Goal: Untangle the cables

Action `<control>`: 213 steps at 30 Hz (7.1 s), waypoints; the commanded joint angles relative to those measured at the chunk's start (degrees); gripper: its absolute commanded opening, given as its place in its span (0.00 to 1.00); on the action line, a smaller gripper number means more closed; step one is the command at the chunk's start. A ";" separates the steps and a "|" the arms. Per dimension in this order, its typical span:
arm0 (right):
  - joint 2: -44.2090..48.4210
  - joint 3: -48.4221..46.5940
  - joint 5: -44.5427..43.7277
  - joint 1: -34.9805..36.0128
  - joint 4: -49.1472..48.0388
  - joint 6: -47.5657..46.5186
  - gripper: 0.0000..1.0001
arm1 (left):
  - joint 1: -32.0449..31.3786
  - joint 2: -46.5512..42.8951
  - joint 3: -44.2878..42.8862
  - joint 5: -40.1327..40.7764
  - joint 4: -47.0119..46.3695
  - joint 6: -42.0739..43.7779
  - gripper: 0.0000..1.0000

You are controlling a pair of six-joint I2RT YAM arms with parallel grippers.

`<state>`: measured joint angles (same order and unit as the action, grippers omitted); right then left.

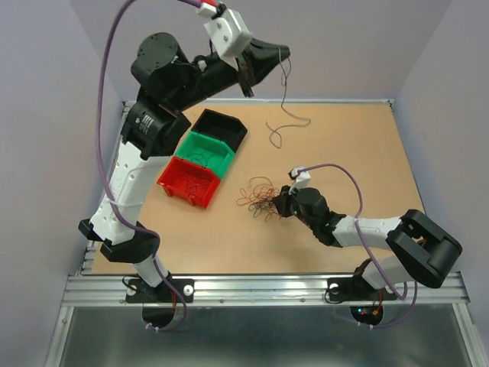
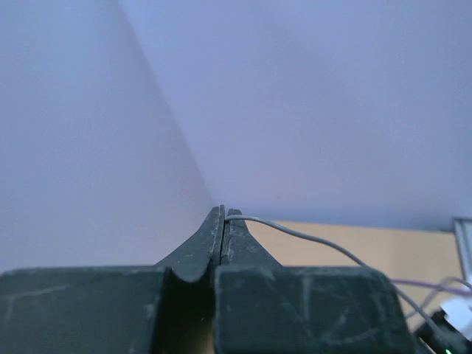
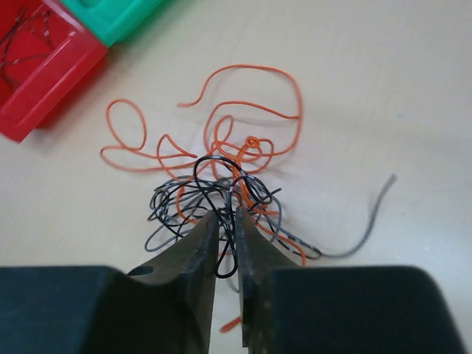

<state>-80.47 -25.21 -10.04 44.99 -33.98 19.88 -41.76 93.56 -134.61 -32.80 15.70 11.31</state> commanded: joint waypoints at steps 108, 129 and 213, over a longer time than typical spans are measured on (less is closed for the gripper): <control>16.60 0.09 -17.29 -0.70 20.88 10.62 0.67 | 32.62 8.31 48.04 16.19 -2.19 23.32 0.55; 6.36 -10.56 -26.79 -0.78 24.92 8.43 0.01 | 10.73 -13.05 60.68 16.03 -14.79 9.35 0.71; -3.17 -6.08 11.55 -0.70 -22.34 -7.32 0.40 | 7.92 -18.77 56.69 -16.30 -32.95 -7.79 0.00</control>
<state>-74.70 -28.84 3.64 44.29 -44.82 9.21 -33.69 77.36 -64.36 -56.99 -18.44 6.83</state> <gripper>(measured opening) 0.551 0.029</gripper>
